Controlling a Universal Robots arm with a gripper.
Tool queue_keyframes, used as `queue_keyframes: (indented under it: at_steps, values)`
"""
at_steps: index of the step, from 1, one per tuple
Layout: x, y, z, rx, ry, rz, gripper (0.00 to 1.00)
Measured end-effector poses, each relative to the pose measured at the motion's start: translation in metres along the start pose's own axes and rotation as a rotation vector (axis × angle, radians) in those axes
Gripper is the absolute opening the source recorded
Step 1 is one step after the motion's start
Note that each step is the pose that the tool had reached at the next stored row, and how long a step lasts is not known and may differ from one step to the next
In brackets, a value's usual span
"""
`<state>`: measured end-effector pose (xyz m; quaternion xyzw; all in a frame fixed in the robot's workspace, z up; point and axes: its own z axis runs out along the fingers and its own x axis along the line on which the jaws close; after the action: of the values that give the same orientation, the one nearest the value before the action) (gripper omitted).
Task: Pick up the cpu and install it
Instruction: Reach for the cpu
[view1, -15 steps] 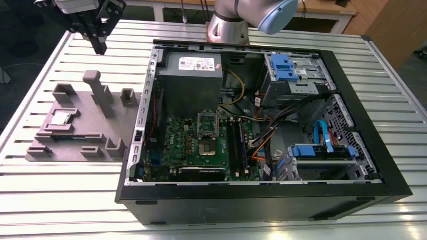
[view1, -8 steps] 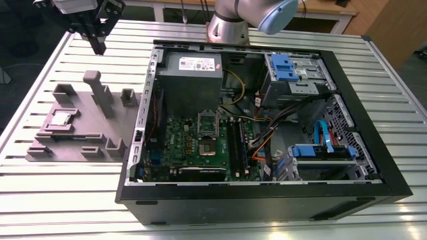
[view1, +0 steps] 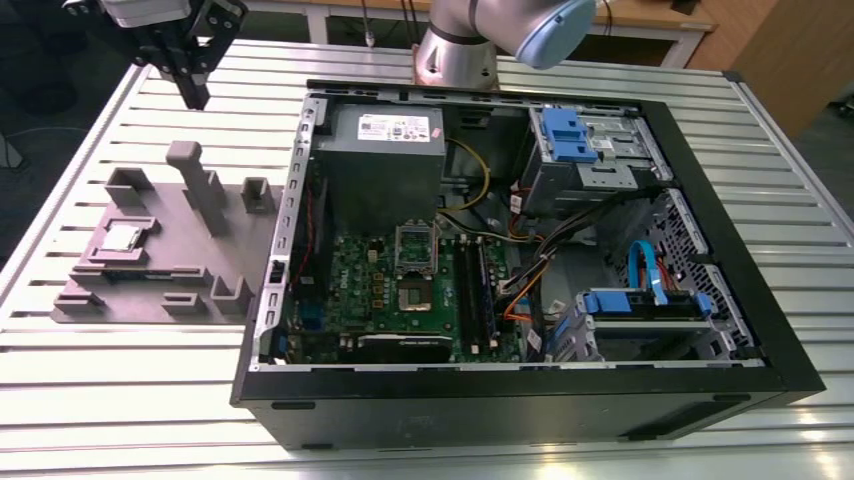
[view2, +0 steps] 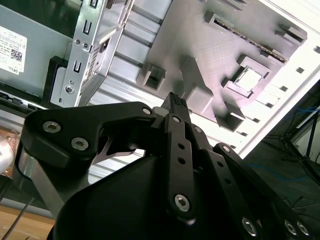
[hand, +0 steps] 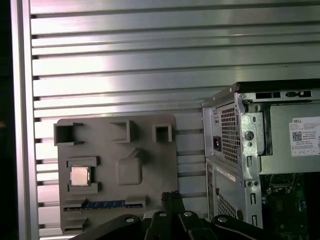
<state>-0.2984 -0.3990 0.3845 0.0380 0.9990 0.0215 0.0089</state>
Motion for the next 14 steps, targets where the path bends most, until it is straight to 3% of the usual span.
queue_keyframes:
  at_steps: [6, 14]
  values:
    - [0.0012, -0.0001, 0.0004, 0.0, 0.0011, 0.0, 0.11]
    - [0.0153, -0.0012, 0.0009, 0.0003, 0.0049, 0.0, 0.11]
